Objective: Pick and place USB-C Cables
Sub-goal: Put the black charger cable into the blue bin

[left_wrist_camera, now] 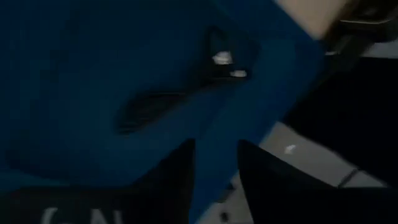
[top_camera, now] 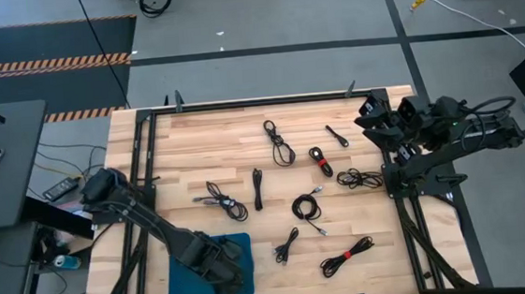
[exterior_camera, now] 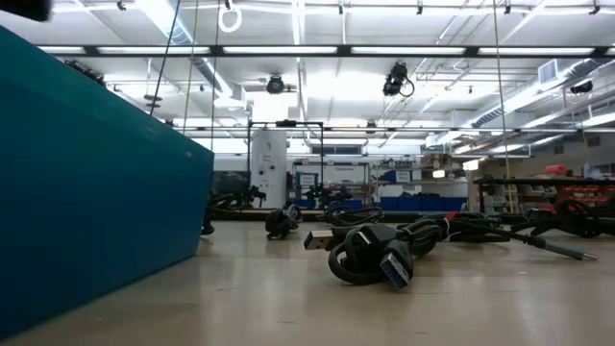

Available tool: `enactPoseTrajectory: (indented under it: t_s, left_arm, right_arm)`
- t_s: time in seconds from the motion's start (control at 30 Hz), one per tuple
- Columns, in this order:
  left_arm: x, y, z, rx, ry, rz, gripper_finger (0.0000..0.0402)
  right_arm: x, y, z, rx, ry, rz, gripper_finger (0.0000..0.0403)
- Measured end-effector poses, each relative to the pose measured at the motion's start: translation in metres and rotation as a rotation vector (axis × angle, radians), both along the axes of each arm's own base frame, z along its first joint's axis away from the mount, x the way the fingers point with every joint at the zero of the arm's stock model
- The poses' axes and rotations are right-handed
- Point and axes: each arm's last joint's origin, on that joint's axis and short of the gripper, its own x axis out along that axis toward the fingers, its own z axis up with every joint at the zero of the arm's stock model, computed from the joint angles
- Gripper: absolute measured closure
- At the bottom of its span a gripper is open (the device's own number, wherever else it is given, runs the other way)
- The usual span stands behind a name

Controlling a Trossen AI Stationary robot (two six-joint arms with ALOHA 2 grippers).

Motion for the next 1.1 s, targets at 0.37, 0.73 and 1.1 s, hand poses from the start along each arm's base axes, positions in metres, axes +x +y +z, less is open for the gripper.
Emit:
enactPoseTrajectory:
  t_s: [0.37, 0.73, 1.1]
  left_arm:
    - [0.029, 0.117, -0.003, 0.420, 0.109, -0.133, 0.0254]
    - [0.064, 0.177, -0.001, 0.360, -0.134, -0.541, 0.0221]
    - [0.067, 0.176, -0.008, 0.294, -0.143, -0.656, 0.0205]
  right_arm:
    - [-0.001, 0.000, 0.000, -0.027, -0.005, -0.017, 0.0241]
    - [-0.001, 0.000, 0.000, 0.011, -0.001, -0.003, 0.0241]
    - [-0.001, 0.000, 0.000, 0.022, 0.000, -0.002, 0.0241]
